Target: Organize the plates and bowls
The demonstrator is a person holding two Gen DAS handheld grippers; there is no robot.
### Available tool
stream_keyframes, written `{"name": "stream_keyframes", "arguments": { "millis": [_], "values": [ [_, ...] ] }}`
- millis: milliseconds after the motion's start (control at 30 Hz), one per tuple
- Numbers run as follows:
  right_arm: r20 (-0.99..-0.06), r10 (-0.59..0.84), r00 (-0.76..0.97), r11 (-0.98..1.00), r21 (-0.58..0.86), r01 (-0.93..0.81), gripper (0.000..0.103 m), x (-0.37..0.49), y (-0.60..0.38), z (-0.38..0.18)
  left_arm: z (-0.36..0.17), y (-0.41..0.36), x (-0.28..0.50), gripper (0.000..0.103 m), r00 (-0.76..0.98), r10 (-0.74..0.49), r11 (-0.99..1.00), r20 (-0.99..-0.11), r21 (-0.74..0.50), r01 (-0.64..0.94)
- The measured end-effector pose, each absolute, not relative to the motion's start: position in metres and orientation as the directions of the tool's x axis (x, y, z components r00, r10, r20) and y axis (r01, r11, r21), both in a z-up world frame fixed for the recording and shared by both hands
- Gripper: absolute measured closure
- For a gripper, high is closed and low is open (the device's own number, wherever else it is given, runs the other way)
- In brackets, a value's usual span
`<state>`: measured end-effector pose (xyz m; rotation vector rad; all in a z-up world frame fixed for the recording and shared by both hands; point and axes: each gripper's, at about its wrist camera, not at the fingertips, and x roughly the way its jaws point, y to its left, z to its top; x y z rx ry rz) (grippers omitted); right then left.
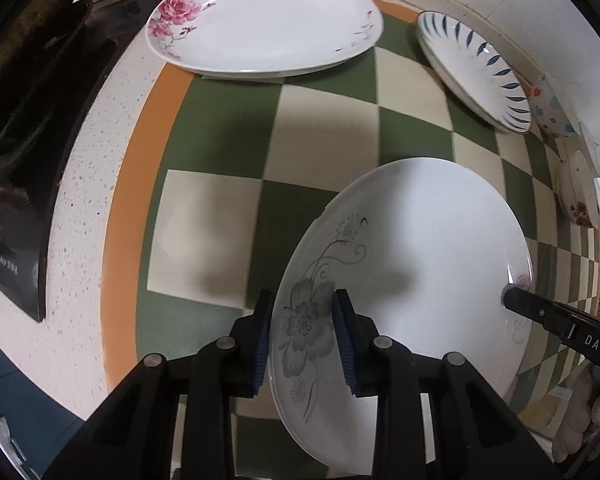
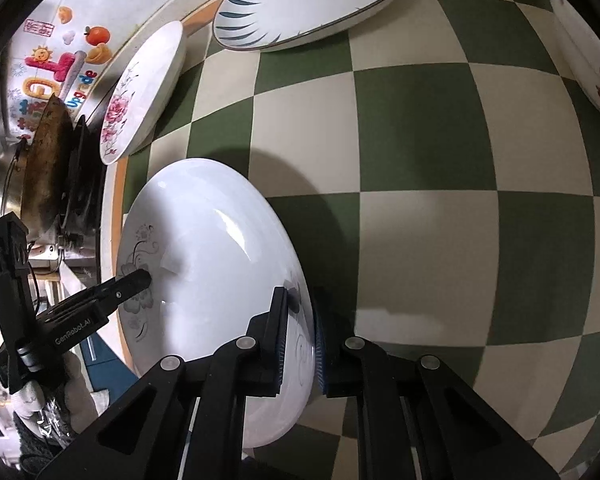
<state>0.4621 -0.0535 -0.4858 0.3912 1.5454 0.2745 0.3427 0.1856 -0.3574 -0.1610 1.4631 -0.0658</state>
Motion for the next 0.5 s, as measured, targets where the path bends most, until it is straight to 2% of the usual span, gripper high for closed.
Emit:
{"name": "stream_keyframes", "arguments": {
  "millis": [267, 500],
  "values": [
    [-0.904, 0.427, 0.025, 0.902, 0.428, 0.057, 0.09, 0.447, -0.106, -0.459, -0.333, 0.148, 0.322, 0.076, 0.142, -0.131, 0.99, -0.981, -0.137, -0.034],
    [-0.904, 0.426, 0.033, 0.902, 0.427, 0.062, 0.089, 0.429, -0.161, -0.447, -0.336, 0.098, 0.331, 0.076, 0.146, -0.127, 0.992, -0.981, -0.128, -0.002]
  ]
}}
